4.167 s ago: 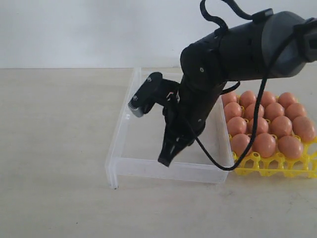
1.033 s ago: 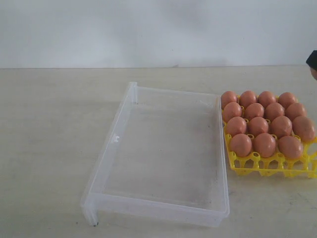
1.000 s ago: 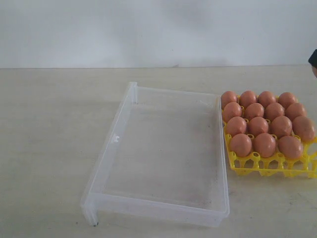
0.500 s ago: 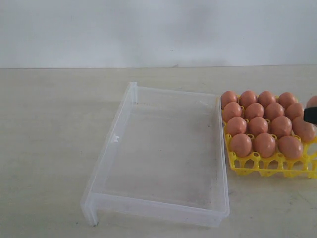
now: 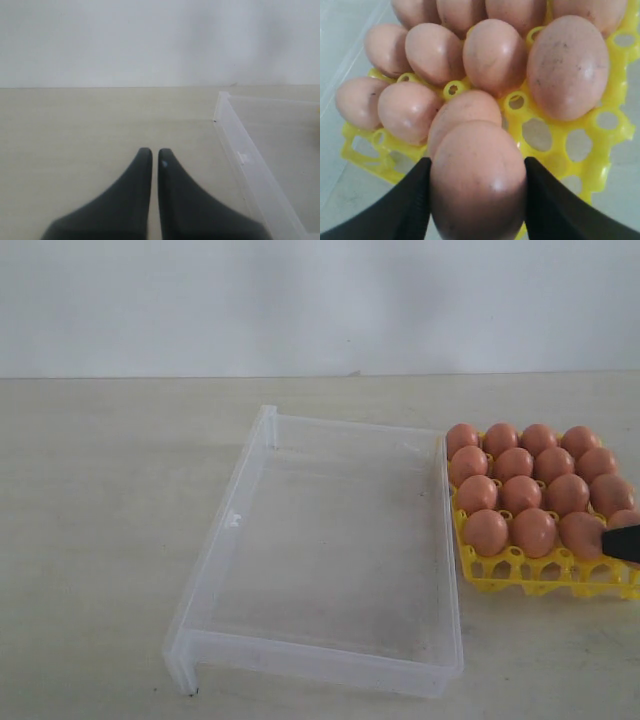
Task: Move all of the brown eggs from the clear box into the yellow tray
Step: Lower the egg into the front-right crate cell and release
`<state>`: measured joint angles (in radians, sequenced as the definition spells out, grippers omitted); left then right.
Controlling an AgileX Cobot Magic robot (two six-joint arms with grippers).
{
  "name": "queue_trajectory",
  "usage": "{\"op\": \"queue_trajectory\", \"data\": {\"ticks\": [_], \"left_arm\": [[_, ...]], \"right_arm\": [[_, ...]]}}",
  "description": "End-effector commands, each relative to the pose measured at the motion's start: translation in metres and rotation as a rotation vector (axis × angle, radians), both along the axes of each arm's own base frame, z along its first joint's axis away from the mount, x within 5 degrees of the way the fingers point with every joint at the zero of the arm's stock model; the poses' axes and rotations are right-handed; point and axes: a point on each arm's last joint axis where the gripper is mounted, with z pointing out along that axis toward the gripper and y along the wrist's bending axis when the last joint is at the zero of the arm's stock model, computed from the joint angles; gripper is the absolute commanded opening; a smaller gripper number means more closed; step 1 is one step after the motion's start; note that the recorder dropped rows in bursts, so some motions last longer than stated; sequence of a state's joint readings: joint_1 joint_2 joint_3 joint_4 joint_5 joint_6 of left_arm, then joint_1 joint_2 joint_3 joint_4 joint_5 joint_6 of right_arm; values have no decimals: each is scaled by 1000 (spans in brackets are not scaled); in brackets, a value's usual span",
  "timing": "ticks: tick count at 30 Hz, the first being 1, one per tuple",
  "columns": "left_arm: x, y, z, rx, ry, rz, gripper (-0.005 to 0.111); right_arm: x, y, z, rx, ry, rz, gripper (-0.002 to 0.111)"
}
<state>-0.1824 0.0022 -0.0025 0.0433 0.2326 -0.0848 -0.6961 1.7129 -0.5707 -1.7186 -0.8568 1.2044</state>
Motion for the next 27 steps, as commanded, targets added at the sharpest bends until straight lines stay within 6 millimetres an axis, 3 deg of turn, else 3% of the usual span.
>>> {"op": "queue_trajectory", "data": {"ticks": [1,12,19,22,27], "left_arm": [[0,0,-1,0,0,3,4],[0,0,-1,0,0,3,4],[0,0,-1,0,0,3,4],[0,0,-1,0,0,3,4],[0,0,-1,0,0,3,4]], "right_arm": [[5,0,-7,11,-77,32,0],[6,1,-5,-51,-156,103,0],[8,0,12,-149,-260,123,0],[6,-5,16,-222,-212,77,0],[5,-8,13,-179,-143,5,0]]}}
